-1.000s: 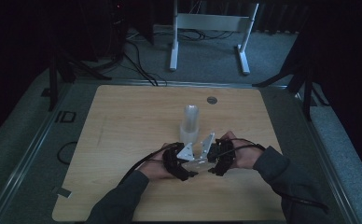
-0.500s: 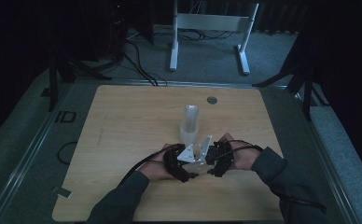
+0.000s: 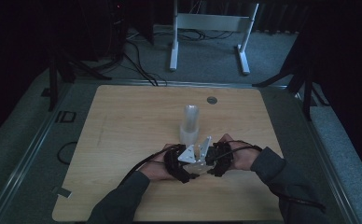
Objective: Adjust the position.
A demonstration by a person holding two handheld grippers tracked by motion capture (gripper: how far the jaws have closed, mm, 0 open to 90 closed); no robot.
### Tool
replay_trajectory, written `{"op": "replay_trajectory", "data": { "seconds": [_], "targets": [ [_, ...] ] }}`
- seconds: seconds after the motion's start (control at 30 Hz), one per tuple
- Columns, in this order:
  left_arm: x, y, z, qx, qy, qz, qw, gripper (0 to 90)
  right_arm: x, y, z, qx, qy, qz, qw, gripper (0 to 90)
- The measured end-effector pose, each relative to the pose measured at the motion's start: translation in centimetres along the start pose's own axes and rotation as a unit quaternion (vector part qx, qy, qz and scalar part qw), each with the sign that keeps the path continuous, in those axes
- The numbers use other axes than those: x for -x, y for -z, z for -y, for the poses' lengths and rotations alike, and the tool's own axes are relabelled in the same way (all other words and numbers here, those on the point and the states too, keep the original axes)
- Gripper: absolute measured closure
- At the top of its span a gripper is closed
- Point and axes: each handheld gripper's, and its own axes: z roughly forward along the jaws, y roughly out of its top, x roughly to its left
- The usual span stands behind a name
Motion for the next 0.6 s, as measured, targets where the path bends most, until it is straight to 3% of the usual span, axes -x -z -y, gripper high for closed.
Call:
{"op": "replay_trajectory", "data": {
  "seconds": [0.23,0.3,0.43,0.6],
  "targets": [
    [-0.1,0.2,-0.1,0.006,0.005,-0.006,1.0000,24.3,0.0,0.0,0.3,0.005,-0.004,0.001,1.0000,42.0],
    [-0.2,0.2,-0.1,0.010,0.016,-0.010,0.9998,22.6,0.0,0.0,0.4,0.007,-0.006,0.001,1.0000,42.0],
    [-0.4,0.4,-0.2,0.023,0.031,-0.020,0.9991,19.6,0.0,0.0,0.7,0.011,-0.015,0.003,0.9998,42.0],
    [-0.4,0.5,-0.4,0.032,0.034,-0.030,0.9985,18.0,0.1,0.0,1.2,0.018,-0.032,0.006,0.9993,42.0]
  ]
}}
